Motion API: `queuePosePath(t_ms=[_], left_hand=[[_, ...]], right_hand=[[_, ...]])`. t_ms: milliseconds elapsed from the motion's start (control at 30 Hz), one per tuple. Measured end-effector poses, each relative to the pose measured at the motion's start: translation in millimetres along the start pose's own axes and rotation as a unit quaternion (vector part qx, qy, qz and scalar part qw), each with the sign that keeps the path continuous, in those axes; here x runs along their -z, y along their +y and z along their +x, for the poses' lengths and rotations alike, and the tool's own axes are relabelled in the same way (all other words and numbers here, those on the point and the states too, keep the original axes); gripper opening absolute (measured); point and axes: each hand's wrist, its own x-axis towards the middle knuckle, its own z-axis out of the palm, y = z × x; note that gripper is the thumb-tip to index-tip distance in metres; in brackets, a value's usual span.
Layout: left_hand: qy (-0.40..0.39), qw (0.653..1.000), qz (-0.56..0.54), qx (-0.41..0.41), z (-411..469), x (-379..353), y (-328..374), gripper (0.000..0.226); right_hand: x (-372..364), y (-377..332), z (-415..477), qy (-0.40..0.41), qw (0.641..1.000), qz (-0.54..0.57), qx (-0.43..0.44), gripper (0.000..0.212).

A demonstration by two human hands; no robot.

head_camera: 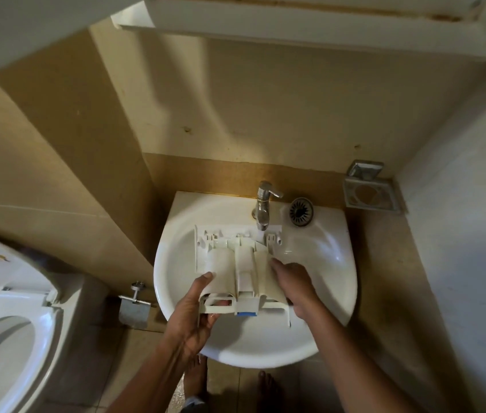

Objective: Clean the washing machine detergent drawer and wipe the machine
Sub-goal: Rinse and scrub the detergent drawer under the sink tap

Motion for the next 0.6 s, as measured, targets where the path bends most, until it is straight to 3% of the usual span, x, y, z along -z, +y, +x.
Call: queuePosePath(t_ms=[100, 200, 400, 500, 600], left_hand=[[0.001, 1.0, 0.004, 0.006, -3.4, -0.7, -10.0, 0.043], [-0.04, 0.997, 0.058, 0.038, -6.3, 4.4, -15.4, 0.045], [-0.11, 0.95, 0.289, 0.053, -11.8, 7.3, -22.7, 0.058], [-0.013, 0.906, 0.419, -0.053, 2.5, 3.0, -21.2, 0.062], [0.143, 0.819, 0.502, -0.238, 20.2, 1.6, -6.6, 0.057]], right_hand=[[-3.7, -2.0, -4.7, -0.111, 0.994, 0.017, -0.009, 0.082], [9.8, -7.4, 3.4, -0.106, 0.993, -0.034, 0.029, 0.091], [58.0, -12.4, 30.6, -0.164, 0.983, -0.051, 0.066, 0.04], [70.4, -21.4, 33.8, -0.202, 0.976, -0.043, 0.072, 0.031], [75.3, -26.2, 41.0, -0.235, 0.967, -0.066, 0.069, 0.037]])
